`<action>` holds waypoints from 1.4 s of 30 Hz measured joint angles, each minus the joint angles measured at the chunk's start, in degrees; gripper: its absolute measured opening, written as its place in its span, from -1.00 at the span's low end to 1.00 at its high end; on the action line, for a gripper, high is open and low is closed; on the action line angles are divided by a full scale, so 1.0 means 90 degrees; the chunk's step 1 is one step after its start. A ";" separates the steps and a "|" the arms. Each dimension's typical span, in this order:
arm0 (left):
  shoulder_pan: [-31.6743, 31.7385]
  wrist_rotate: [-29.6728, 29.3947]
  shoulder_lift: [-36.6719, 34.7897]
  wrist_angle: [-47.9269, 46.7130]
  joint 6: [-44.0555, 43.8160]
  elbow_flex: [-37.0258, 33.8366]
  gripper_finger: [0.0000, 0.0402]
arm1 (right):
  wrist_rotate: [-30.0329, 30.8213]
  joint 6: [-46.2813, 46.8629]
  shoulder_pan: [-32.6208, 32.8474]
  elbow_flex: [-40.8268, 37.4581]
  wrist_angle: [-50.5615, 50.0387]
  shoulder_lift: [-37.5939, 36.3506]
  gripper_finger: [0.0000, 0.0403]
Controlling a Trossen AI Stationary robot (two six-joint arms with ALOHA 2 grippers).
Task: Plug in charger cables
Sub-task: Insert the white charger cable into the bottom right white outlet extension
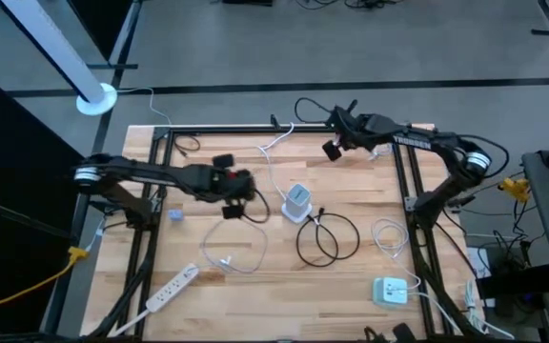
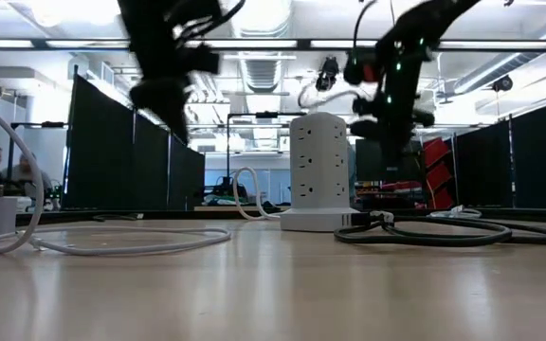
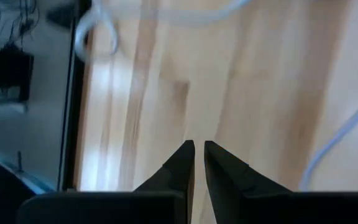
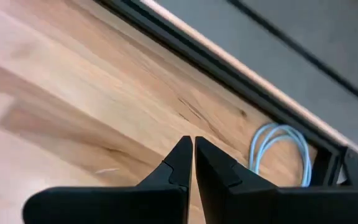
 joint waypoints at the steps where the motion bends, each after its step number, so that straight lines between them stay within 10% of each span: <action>1: 0.0109 0.0009 -0.0241 0.0221 -0.0004 -0.0294 -0.88 | -0.0058 0.0027 -0.0106 0.0000 -0.0011 0.0087 -0.98; 10: 0.1449 0.0194 -0.1448 0.2691 0.0701 -0.1419 -0.88 | -0.0437 -0.0822 -0.0556 0.0363 -0.0474 0.0659 -0.58; 18: 0.3469 0.2283 -0.0931 0.4774 0.0518 -0.1039 -0.88 | -0.1211 -0.0764 -0.1513 0.0801 -0.1942 0.1670 -0.13; 29: 0.3691 0.2572 -0.0204 0.4680 0.1146 -0.0251 -0.88 | -0.1037 -0.1103 -0.2120 0.0796 -0.1760 0.2444 0.05; 37: 0.3594 0.2725 -0.0128 0.3783 0.1143 -0.0261 -0.88 | -0.2347 -0.1787 -0.2657 0.0781 -0.1565 0.2696 -0.07; 42: 0.3544 0.2945 -0.0271 0.3142 0.1143 -0.0251 -0.88 | -0.2748 -0.1889 -0.2530 0.0731 -0.1475 0.2408 -0.73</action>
